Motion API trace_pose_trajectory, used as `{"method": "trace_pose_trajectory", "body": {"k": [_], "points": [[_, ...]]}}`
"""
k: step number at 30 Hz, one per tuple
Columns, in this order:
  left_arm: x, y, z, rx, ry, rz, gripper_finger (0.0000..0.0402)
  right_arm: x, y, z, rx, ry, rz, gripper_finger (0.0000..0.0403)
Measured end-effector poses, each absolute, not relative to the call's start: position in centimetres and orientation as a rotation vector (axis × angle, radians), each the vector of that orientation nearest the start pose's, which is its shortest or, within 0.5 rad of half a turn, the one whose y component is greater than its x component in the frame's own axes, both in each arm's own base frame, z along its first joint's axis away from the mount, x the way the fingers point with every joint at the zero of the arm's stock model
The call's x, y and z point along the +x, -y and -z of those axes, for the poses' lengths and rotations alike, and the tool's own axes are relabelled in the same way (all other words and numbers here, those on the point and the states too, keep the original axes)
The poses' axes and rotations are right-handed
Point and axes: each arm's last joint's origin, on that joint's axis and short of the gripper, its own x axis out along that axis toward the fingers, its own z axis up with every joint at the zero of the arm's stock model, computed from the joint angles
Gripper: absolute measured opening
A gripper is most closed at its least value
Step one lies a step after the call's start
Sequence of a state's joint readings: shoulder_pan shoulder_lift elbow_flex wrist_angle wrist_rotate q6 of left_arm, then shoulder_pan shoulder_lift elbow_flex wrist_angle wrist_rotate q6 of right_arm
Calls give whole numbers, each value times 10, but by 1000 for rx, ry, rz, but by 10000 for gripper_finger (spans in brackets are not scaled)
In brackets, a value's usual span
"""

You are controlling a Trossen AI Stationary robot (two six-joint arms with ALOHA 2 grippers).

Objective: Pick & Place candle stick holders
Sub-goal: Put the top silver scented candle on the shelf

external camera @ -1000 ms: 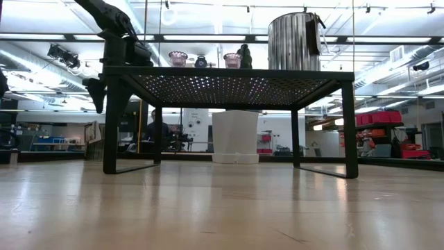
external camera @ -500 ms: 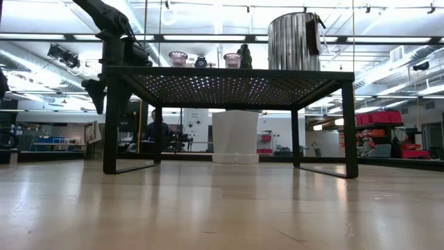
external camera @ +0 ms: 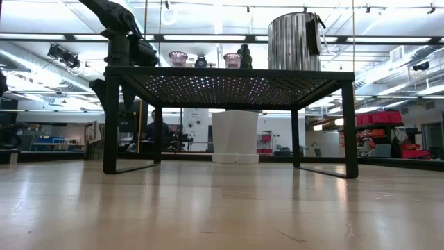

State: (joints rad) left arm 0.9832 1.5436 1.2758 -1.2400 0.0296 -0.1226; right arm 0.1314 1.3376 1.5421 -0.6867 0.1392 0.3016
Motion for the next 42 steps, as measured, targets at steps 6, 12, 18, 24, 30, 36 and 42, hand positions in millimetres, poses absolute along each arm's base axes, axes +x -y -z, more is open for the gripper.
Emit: {"method": "trace_pose_trajectory", "body": {"k": [6, 12, 18, 24, 30, 36, 42], "points": [[157, -221, -264, -838, -1333, -825, 400, 270, -34, -423, 230, -499, -1, 23], [157, -219, -264, -859, -1340, -825, 400, 268, -34, -420, 211, -540, -42, 23], [155, -218, -263, -835, -1374, -829, 400, 257, -32, -427, 196, -525, -53, 23], [154, -219, -263, -792, -1396, -840, 400, 231, -29, -444, 166, -450, -71, 23], [153, -220, -263, -742, -1422, -852, 400, 200, -25, -458, 146, -394, -81, 23], [152, -222, -263, -723, -1420, -922, 400, 184, -21, -466, 145, -345, -30, 23], [149, -229, -253, -774, -1439, -949, 400, 187, -21, -465, 134, -348, 1, 23]]}}
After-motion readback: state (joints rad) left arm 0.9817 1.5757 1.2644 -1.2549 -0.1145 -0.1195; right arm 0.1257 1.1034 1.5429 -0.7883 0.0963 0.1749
